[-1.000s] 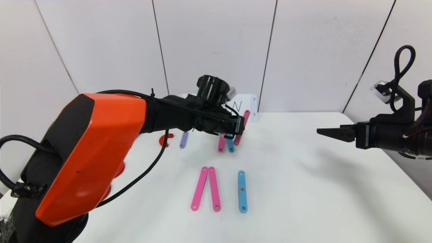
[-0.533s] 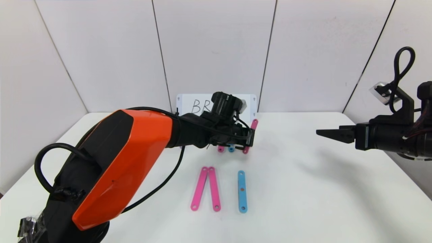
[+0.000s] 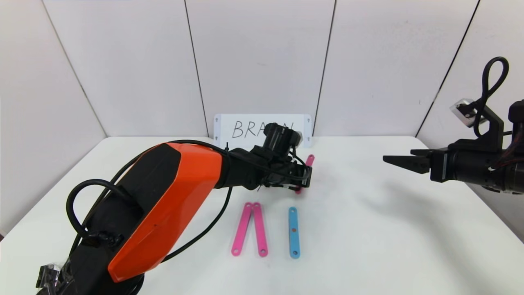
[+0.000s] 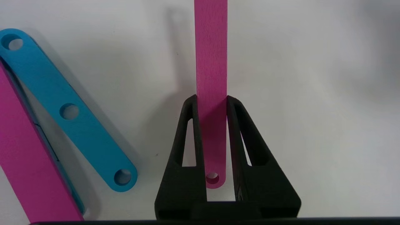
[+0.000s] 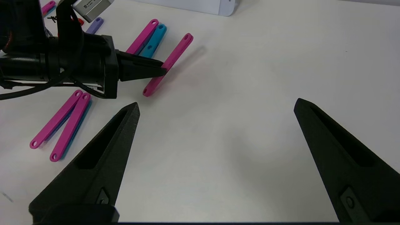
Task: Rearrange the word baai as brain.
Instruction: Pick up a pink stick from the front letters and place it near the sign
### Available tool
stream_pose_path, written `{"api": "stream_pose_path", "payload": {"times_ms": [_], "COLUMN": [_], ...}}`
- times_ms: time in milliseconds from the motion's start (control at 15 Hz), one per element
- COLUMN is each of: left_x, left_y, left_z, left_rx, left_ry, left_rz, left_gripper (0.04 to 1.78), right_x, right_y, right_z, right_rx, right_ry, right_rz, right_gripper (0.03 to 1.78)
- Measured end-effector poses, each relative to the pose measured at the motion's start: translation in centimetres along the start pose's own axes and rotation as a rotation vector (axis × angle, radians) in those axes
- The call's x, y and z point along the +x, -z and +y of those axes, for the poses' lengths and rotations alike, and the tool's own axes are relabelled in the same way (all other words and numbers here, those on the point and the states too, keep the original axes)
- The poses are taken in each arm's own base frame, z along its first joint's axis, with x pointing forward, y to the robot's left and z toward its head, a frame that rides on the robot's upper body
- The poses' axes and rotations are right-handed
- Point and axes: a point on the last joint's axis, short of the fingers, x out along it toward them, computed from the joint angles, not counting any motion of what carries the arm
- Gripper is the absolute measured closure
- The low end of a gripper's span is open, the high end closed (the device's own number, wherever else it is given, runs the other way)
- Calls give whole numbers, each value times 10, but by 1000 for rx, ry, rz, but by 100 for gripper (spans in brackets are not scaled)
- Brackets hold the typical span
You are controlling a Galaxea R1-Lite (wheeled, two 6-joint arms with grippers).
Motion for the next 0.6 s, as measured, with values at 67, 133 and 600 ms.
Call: {"api": "stream_pose_path", "payload": {"times_ms": [67,133,600], "left_x": [1,2,3], "left_y": [1,2,2], "left_z": [-1,-1,-2], "left_rx": [3,3,-3], "left_ry": [-2,-3,-1], "left_rz": [0,3,2], "left_gripper": [152,148,50], "right_x": [0,0,2], "right_y": [0,1,2], "right_z": [0,0,0], "right_rx": [1,0,3], "right_ry": [0,-1,-2], "right_rz": [1,2,10], "right_gripper": [8,8,8]}}
